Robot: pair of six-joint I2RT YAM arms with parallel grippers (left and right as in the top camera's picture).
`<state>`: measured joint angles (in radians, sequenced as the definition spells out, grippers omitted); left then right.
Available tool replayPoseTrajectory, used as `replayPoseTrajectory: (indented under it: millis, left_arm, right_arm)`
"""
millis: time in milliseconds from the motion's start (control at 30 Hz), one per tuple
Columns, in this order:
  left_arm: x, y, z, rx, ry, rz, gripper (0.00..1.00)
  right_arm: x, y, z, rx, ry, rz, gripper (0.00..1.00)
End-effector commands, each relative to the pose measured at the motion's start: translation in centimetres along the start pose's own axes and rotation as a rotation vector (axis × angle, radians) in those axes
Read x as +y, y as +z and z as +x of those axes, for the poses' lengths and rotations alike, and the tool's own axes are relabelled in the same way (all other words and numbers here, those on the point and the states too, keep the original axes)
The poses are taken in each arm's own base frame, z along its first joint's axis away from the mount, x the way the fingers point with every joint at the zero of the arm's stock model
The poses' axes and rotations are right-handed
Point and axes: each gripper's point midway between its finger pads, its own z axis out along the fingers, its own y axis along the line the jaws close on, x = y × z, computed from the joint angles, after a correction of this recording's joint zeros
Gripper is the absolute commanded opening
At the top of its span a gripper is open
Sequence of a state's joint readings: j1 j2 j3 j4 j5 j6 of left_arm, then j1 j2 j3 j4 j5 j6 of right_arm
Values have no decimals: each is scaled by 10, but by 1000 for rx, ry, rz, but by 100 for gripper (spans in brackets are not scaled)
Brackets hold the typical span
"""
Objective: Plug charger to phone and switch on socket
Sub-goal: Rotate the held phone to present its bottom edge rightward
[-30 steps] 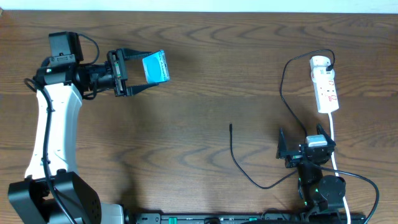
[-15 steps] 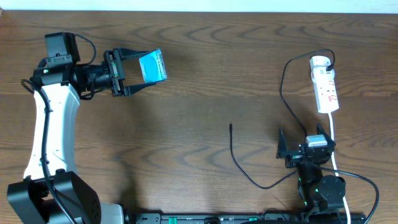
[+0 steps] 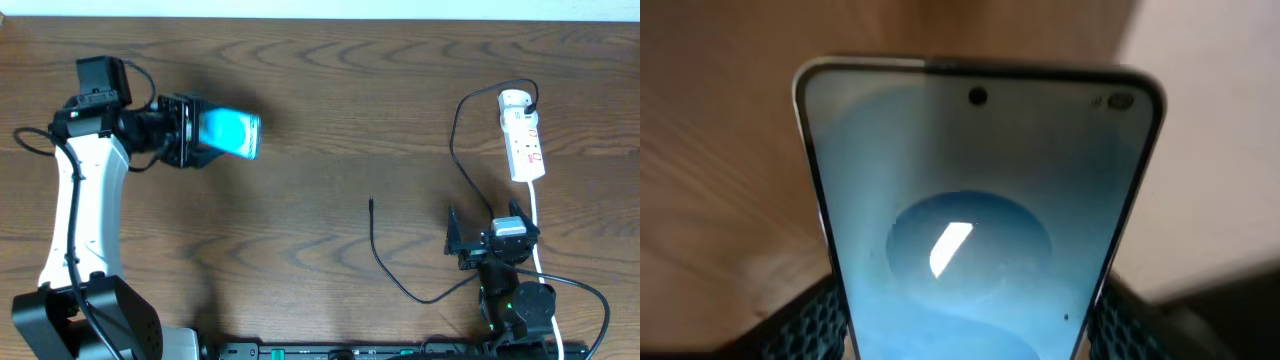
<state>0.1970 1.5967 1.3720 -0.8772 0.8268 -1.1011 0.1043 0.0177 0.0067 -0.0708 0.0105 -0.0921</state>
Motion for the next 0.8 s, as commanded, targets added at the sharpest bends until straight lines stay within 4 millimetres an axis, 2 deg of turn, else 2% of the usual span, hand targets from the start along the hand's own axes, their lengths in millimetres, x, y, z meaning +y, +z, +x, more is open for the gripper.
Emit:
replayPoseTrajectory:
  millis: [0, 100, 333, 467, 767]
  left_arm:
    - [23, -14, -39, -293, 279, -200, 7]
    - [42, -20, -53, -407, 379, -366, 7]
    - [71, -29, -69, -598, 448, -614, 7]
    - [76, -29, -72, -639, 472, -670, 7]
    - [76, -29, -72, -640, 470, -666, 7]
  right_arm:
    - [2, 0, 1, 1, -11, -8, 99]
    - [2, 0, 0, 0, -11, -8, 99]
    - [2, 0, 1, 1, -11, -8, 99]
    - [2, 0, 1, 1, -11, -8, 99]
    - [-1, 0, -4, -16, -21, 9, 99]
